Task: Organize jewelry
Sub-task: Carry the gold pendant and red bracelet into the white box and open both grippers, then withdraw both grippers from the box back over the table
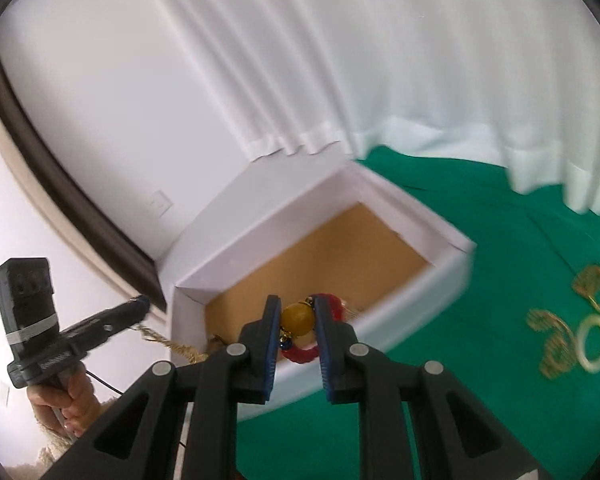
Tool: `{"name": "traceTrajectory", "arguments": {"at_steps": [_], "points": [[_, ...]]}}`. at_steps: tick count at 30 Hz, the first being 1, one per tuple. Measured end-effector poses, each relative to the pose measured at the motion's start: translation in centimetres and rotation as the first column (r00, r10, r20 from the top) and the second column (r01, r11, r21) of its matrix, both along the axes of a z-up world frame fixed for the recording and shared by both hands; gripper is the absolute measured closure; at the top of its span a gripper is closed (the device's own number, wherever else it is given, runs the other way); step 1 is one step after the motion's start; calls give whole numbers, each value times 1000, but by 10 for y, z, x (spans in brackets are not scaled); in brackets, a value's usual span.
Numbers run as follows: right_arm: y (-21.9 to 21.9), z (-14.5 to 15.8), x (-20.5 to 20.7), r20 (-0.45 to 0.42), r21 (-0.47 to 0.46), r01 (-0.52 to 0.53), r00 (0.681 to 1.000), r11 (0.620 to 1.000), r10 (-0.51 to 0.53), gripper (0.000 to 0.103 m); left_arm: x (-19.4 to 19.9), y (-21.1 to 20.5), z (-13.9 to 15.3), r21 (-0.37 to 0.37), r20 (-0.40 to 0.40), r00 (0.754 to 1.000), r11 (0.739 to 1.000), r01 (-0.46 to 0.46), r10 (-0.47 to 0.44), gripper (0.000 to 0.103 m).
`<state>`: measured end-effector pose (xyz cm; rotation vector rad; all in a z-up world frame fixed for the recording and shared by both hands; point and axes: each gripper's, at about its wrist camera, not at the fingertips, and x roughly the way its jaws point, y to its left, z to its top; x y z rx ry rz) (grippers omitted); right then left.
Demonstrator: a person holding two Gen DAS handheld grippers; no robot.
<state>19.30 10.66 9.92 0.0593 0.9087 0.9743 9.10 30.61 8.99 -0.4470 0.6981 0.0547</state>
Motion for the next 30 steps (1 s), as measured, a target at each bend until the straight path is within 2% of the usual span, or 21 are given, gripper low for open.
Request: {"name": "traceTrajectory", "arguments": {"at_steps": [6, 12, 16, 18, 19, 20, 24, 26, 28, 30], "points": [[79, -50, -2, -103, -71, -122, 988, 990, 114, 85, 23, 54, -50, 9, -92, 991, 995, -98, 99, 85], [114, -108, -30, -188, -167, -227, 963, 959, 196, 85, 39, 81, -95, 23, -174, 973, 989, -149, 151, 85], [129, -129, -50, -223, -198, -284, 945, 938, 239, 83, 40, 86, -118, 52, -226, 958, 984, -170, 177, 84], [132, -132, -56, -218, -222, -281, 947, 934, 234, 66, 35, 86, -120, 64, -242, 949, 979, -192, 202, 61], [131, -131, -57, -216, -220, -273, 950, 936, 226, 43, 30, 86, -118, 64, -234, 947, 976, -210, 219, 44], [126, -128, -58, -206, -213, -260, 954, 942, 216, 38, 24, 86, -114, 63, -220, 948, 973, -220, 229, 38], [103, -105, -58, -118, -216, -196, 978, 957, 173, 37, 2, 66, -95, 105, -173, 957, 970, -218, 234, 31], [80, -94, -63, -31, -243, -135, 991, 961, 132, 30, -8, 47, -86, 131, -141, 966, 971, -198, 216, 22], [51, -91, -71, 63, -277, -58, 995, 959, 79, 23, -17, 19, -79, 156, -119, 978, 976, -151, 171, 20], [16, -98, -80, 128, -304, 11, 991, 953, 30, 23, -22, -8, -75, 164, -107, 987, 981, -105, 123, 19]]}}
